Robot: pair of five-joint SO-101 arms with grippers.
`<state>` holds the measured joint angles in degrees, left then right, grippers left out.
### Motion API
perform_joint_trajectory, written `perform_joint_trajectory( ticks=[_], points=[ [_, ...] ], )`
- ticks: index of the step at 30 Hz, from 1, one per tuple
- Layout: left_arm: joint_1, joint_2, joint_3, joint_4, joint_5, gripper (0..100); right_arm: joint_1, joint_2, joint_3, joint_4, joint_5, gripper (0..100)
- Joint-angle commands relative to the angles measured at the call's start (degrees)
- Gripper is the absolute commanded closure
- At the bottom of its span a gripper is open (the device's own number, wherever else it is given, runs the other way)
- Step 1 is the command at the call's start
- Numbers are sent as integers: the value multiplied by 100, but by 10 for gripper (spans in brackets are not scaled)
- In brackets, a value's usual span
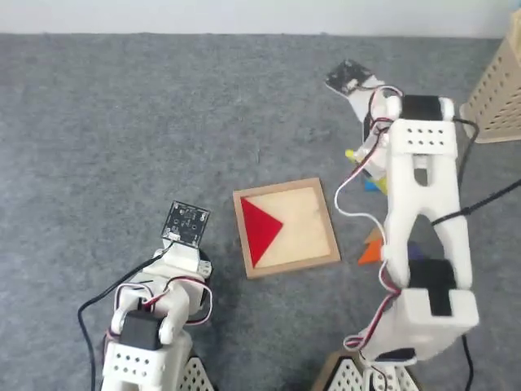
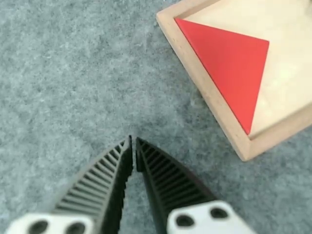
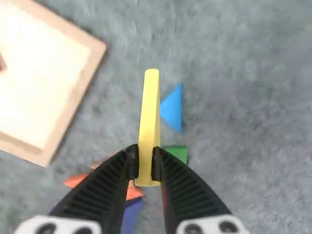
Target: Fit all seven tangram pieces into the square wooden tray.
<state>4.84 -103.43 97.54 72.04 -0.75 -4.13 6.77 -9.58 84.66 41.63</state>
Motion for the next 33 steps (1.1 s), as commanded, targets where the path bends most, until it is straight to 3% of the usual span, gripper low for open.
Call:
perform_joint_trajectory(
  ticks=[1,5,10,16,21,28,33],
  points=[
    [-35,-114,-101,35,53,988,-444,-769,-97,75,-475,992],
    [-35,-114,-101,35,53,988,-1147,-927,-88,48,-967,992],
    [-35,-114,-101,35,53,988,-1886,-637,97,-198,-800,992],
    [-35,-114,-101,35,53,988,-1938,-1279,1846,-1807,-1002,992],
    [-35,-114,-101,35,53,988,-2431,-2053,3560,-3143,-967,993],
    [-35,-114,-101,35,53,988,-2519,-1560,4079,-3662,-44,993],
    [-35,-114,-101,35,53,988,-2633,-1121,4053,-3688,53,993]
  ],
)
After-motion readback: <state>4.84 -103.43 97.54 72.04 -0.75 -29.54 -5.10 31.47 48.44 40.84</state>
